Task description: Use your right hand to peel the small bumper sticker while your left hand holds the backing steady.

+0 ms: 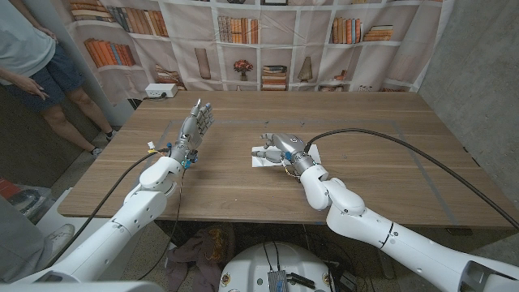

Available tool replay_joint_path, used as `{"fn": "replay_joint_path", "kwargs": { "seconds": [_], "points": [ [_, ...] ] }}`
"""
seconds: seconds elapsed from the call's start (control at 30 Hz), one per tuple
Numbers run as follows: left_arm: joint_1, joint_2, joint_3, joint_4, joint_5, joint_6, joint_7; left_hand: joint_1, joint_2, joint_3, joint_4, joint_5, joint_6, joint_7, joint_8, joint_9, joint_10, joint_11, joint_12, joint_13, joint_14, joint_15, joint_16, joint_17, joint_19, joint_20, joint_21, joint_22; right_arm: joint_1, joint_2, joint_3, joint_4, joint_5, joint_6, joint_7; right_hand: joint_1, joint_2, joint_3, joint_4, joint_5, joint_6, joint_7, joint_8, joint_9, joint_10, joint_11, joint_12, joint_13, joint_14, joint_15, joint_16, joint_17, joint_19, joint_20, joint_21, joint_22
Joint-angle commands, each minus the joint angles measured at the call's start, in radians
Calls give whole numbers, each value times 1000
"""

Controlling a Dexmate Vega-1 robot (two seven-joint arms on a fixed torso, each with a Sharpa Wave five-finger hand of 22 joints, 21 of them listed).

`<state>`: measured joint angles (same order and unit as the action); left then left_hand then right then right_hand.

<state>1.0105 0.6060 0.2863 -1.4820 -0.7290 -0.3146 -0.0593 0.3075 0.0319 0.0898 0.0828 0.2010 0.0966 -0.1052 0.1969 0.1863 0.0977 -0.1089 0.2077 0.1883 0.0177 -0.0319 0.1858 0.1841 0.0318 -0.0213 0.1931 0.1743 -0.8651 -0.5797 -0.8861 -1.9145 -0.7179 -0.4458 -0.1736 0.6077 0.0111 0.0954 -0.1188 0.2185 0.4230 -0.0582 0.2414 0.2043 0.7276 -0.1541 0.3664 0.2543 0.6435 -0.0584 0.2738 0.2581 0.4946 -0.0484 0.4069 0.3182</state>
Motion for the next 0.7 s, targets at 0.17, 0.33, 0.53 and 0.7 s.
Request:
{"fn": "replay_joint_path", "kwargs": {
  "seconds": [0.17,0.33,0.53,0.7],
  "points": [
    [12,5,-5,-12,-6,0,-2,-8,-5,-11,5,1,2,-3,3,2,4,-6,1,3,3,-56,5,2,2,0,5,4,11,26,-23,26,-29,-20,9,29,7,5,-13,8,-13,9,-10,1,6,7,5,7,18,-173,6,4,5,-48,10,6],
    [17,5,-7,-16,-11,-1,-3,-12,-6,-13,6,1,2,-3,3,2,5,-5,1,3,3,-56,5,2,1,1,5,4,13,39,-33,32,-45,-48,9,52,14,13,-22,8,-7,18,-9,1,10,25,7,9,21,-173,6,6,16,-52,17,6],
    [9,-13,-4,-3,-25,-16,-24,-15,-6,-15,8,2,2,-2,2,2,6,-6,1,3,2,-55,4,2,2,2,5,4,20,56,-50,37,-74,-100,21,64,20,17,-24,7,7,26,-5,0,26,33,13,12,38,-171,12,9,25,-52,24,7],
    [10,-11,-2,-4,-25,-9,-21,-17,-5,-17,9,3,2,-2,2,2,5,-7,0,3,1,-55,4,2,2,1,5,4,25,68,-68,44,-99,-127,21,83,27,23,-26,4,34,53,1,-3,62,49,26,14,92,-171,33,17,52,-42,43,11]
  ]
}}
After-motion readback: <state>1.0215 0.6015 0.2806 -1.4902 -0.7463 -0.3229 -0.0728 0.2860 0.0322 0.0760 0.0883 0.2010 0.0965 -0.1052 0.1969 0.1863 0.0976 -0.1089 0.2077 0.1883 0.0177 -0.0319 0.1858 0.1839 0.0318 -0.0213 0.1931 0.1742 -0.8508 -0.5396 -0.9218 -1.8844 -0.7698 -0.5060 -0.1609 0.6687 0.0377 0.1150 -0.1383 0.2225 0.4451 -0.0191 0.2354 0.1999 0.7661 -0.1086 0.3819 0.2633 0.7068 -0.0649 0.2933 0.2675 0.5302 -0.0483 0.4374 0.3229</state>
